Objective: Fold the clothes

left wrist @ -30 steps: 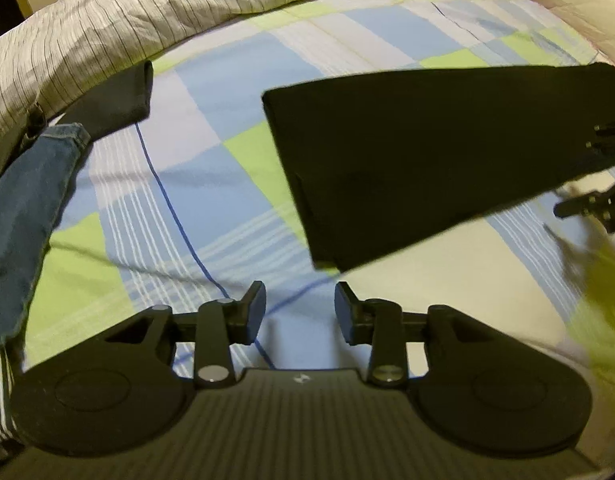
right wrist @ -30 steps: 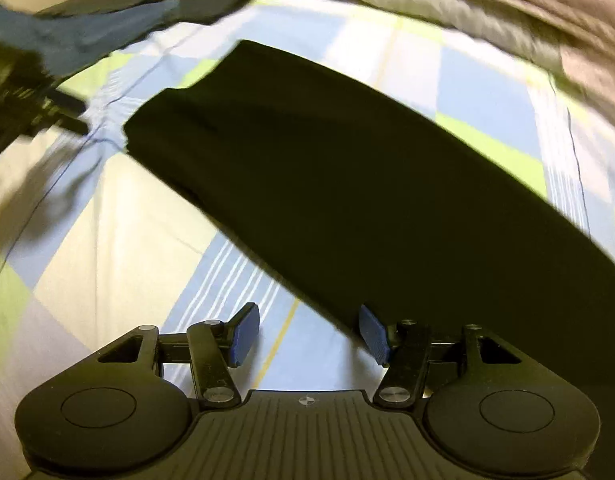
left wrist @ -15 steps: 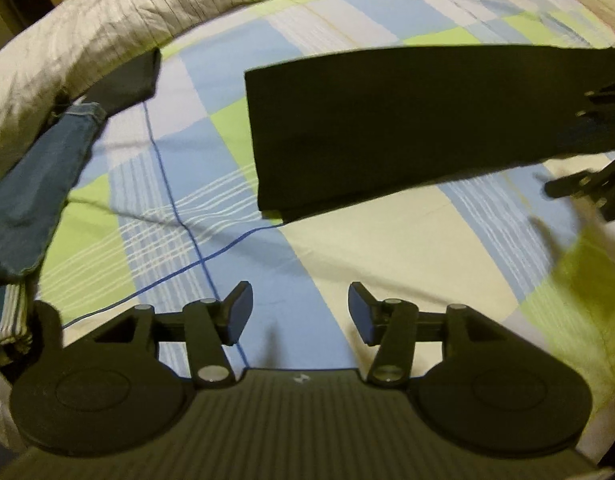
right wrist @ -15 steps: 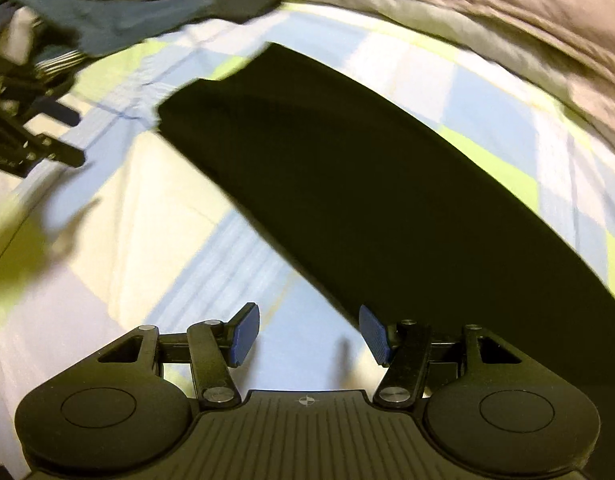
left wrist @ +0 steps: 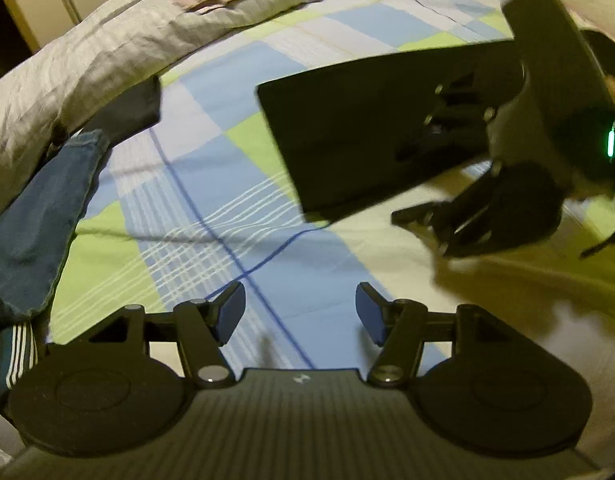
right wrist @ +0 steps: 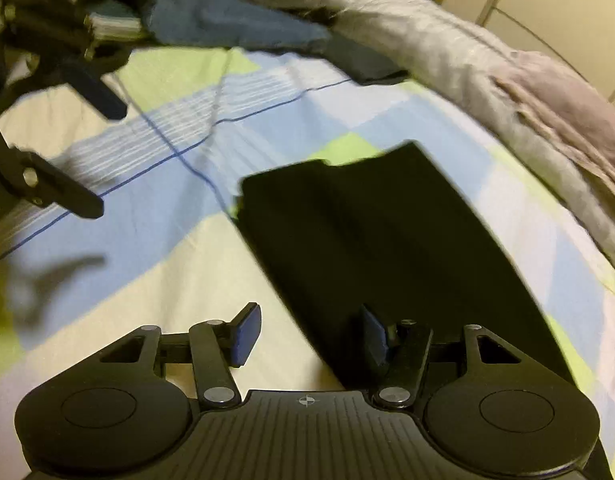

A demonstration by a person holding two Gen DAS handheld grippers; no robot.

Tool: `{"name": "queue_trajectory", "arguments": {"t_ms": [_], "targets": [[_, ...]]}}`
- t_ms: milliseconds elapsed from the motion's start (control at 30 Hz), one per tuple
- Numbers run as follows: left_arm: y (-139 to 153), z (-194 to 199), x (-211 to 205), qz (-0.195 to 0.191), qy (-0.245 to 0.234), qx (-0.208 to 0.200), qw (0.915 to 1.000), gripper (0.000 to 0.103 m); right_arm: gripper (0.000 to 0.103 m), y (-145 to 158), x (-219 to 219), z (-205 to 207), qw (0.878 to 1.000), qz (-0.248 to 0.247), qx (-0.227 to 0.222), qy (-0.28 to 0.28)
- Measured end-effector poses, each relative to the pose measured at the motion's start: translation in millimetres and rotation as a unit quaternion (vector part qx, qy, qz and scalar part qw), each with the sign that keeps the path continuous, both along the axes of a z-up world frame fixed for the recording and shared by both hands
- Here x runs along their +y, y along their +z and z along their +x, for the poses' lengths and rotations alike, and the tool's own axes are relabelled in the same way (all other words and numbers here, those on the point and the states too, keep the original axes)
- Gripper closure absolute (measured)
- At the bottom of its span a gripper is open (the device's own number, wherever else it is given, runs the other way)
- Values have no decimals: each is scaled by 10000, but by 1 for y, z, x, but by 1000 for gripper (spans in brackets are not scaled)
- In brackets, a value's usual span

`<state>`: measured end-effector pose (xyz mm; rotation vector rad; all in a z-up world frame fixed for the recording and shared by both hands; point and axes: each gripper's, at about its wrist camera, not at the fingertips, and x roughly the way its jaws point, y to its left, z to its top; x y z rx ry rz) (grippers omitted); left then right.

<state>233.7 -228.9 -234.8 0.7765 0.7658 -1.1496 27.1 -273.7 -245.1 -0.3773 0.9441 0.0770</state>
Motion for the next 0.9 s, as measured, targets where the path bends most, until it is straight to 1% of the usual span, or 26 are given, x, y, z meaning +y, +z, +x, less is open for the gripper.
{"name": "queue_trajectory", "arguments": {"t_ms": [67,100,200,233,267,300,333,367,433,500,533,567,600,633,667,700,733,767,800,833,867,900], "targets": [[-1,12,6,-107,161,136,9997,46,44,-12,15,12,9994,-304,-52,177],[-2,19,9,-157,250,209,9993,45,44,-17,20,16,9981,-534,-98,298],[-3,31,16,-213,428,365,9982,45,44,-28,35,23,9910,-1152,-227,649],[-3,33,17,-207,422,367,9982,45,45,-31,39,24,9879,-1324,-265,760],[-3,34,18,-201,415,369,9983,45,60,-34,42,25,9854,-1448,-279,852],[-2,35,18,-197,389,373,9984,45,74,-34,43,26,9854,-1437,-230,888],[-1,35,18,-192,364,378,9984,45,87,-34,44,28,9858,-1408,-197,891],[1,35,18,-195,332,368,9986,45,94,-31,43,30,9876,-1331,-210,800],[5,33,15,-207,273,338,9988,45,99,-24,40,34,9912,-1154,-246,598],[12,30,9,-233,219,312,9990,45,101,-5,29,38,9950,-866,-407,270],[15,28,5,-251,193,306,9990,45,101,7,21,39,9961,-693,-534,70],[19,23,-2,-259,156,302,9991,45,101,25,7,36,9961,-416,-740,-230],[21,18,-9,-255,112,304,9991,45,101,43,-8,34,9940,-137,-945,-529],[24,10,-19,-249,35,294,9993,45,101,62,-25,29,9894,159,-1173,-842],[27,1,-30,-245,-67,263,9993,45,101,84,-47,18,9801,532,-1474,-1222],[31,-10,-41,-269,-178,218,9992,45,101,99,-73,0,9660,920,-1740,-1674],[35,-21,-52,-292,-289,172,9990,45,101,93,-94,-26,9526,1128,-1842,-2143],[39,-32,-64,-316,-399,130,9986,45,101,87,-116,-51,9364,1333,-1939,-2605],[41,-43,-76,-334,-490,156,9981,45,101,80,-138,-77,9174,1534,-2030,-3060],[42,-55,-89,-353,-581,183,9975,45,101,74,-160,-102,8958,1731,-2115,-3506],[44,-67,-101,-371,-672,209,9968,45,101,68,-182,-128,8715,1922,-2194,-3942],[46,-79,-114,-387,-766,235,9960,45,101,62,-204,-153,8447,2108,-2267,-4366]]}}
